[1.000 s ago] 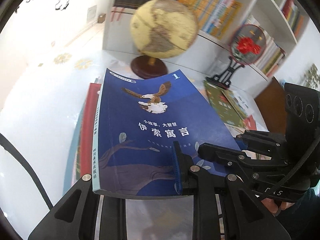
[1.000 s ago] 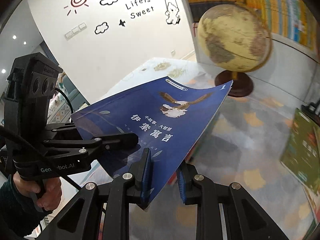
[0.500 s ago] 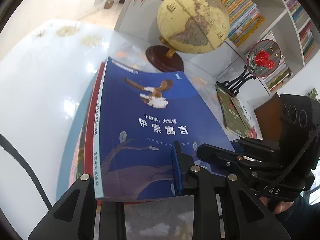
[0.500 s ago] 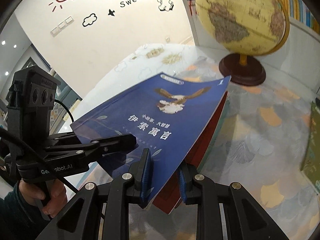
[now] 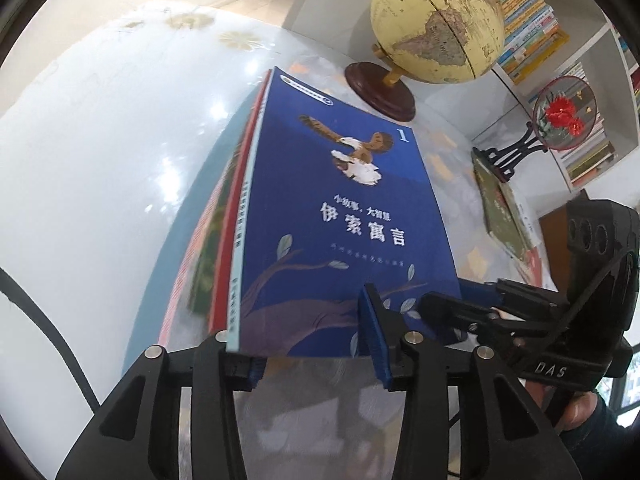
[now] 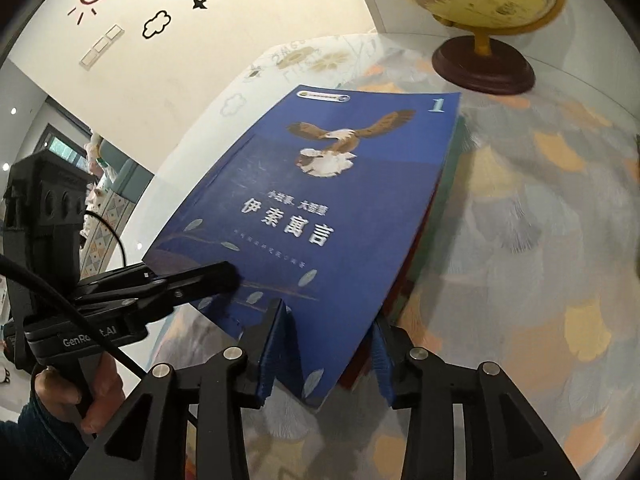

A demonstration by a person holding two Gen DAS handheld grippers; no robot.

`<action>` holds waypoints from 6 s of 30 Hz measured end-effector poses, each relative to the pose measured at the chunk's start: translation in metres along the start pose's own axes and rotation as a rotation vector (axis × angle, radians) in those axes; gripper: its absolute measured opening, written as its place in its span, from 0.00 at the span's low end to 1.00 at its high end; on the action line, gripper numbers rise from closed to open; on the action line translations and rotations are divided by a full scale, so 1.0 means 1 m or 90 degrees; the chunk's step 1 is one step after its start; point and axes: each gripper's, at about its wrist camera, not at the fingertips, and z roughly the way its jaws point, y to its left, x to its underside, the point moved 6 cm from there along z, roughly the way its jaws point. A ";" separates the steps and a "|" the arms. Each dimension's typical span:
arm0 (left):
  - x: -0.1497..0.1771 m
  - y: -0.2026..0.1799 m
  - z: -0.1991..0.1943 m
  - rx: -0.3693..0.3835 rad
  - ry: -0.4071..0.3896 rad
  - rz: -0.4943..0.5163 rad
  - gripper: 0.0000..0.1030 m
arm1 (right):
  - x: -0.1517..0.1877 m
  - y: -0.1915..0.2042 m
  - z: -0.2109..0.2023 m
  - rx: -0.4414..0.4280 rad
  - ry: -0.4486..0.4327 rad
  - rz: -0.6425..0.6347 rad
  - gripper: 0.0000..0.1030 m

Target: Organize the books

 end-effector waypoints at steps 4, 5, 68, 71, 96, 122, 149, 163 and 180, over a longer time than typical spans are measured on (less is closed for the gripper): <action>0.024 0.005 -0.013 -0.041 -0.006 -0.011 0.38 | 0.020 -0.006 -0.013 0.006 -0.016 0.015 0.37; 0.029 0.006 -0.015 -0.044 -0.006 -0.015 0.38 | 0.026 -0.007 -0.017 0.005 -0.022 0.019 0.37; 0.136 -0.465 0.154 0.189 0.206 0.430 0.45 | 0.294 -0.358 -0.319 0.294 -0.218 0.538 0.47; 0.145 -0.474 0.170 0.204 0.232 0.445 0.45 | 0.302 -0.369 -0.315 0.312 -0.209 0.557 0.47; 0.163 -0.478 0.186 0.222 0.253 0.463 0.46 | 0.300 -0.389 -0.296 0.383 -0.139 0.500 0.47; 0.216 -0.400 0.133 0.167 0.286 0.415 0.46 | 0.332 -0.296 -0.251 0.342 -0.044 0.382 0.57; 0.209 -0.456 0.112 0.262 0.197 0.408 0.37 | 0.360 -0.309 -0.264 0.137 -0.208 0.502 0.61; 0.193 -0.435 0.127 0.471 0.355 0.103 0.11 | 0.376 -0.318 -0.274 -0.021 -0.256 0.589 0.73; 0.244 -0.436 0.114 0.179 0.265 0.421 0.12 | 0.353 -0.281 -0.284 0.119 -0.200 0.416 0.19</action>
